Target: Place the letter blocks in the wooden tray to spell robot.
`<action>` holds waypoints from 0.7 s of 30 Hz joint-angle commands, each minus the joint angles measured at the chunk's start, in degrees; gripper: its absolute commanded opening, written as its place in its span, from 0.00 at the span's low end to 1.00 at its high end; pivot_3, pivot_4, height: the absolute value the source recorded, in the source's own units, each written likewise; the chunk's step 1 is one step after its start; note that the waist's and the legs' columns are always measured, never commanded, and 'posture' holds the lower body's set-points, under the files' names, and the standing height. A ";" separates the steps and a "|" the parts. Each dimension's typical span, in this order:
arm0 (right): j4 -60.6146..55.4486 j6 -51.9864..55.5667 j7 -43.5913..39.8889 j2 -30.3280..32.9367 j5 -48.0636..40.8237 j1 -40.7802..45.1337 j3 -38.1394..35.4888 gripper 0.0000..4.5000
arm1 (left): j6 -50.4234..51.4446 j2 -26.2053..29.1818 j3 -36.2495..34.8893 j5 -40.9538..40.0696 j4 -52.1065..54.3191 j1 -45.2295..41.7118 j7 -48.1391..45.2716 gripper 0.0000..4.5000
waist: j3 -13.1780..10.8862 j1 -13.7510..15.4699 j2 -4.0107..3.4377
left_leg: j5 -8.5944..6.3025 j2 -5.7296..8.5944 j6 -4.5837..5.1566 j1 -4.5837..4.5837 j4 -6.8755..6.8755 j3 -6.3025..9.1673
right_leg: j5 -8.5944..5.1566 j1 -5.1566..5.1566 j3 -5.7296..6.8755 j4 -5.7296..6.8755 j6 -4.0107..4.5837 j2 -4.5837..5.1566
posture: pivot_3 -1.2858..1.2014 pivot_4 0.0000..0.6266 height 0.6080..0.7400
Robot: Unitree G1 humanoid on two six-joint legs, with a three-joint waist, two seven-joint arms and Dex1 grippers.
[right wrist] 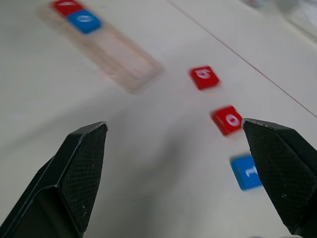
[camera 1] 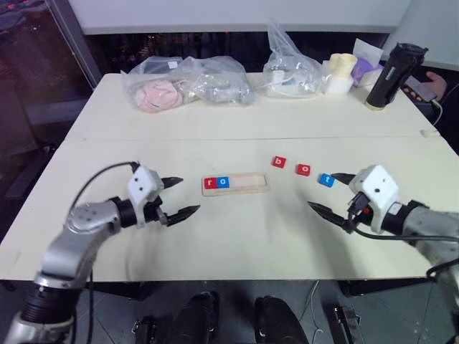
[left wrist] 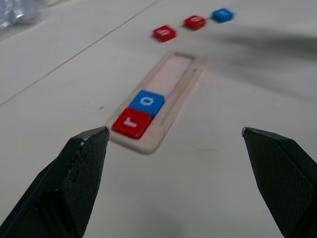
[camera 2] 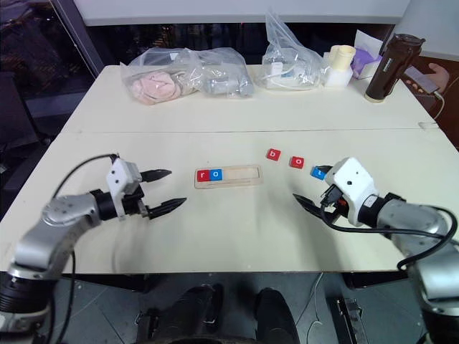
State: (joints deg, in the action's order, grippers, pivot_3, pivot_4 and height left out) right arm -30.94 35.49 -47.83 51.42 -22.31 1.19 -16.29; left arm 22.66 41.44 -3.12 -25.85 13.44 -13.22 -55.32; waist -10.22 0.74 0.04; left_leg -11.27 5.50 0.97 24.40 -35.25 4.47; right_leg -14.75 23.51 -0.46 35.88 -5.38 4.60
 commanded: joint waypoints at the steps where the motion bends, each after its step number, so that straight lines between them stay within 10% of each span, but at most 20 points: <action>1: 0.24 0.06 -3.52 2.33 -2.41 1.08 -0.75 0.99 | 0.51 2.36 -1.14 -1.79 -1.42 -2.35 -4.10 1.00 | -0.01 0.00 0.01 | 0.03 0.00 0.07 0.02 0.01 0.00 | 0.00 0.01 0.01 -0.03 0.00 0.00 | 0.52 0.24 0.98; 21: -0.55 0.16 -2.98 2.71 -2.11 6.34 3.62 0.99 | -4.44 4.34 3.15 3.03 -16.05 -11.66 -14.75 1.00 | -0.03 0.01 0.03 | -0.03 0.00 0.00 0.09 0.01 -0.02 | 0.02 0.06 -0.01 -0.09 0.00 0.05 | 0.52 0.24 0.98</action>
State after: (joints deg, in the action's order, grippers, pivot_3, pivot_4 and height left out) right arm -29.30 35.85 -51.24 54.03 -23.84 7.12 -11.81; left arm 19.78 45.85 -0.06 -23.41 -2.13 -23.69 -69.02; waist -10.25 0.75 0.07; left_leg -11.30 5.50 0.97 24.50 -35.24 4.45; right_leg -14.74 23.57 -0.48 35.78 -5.38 4.66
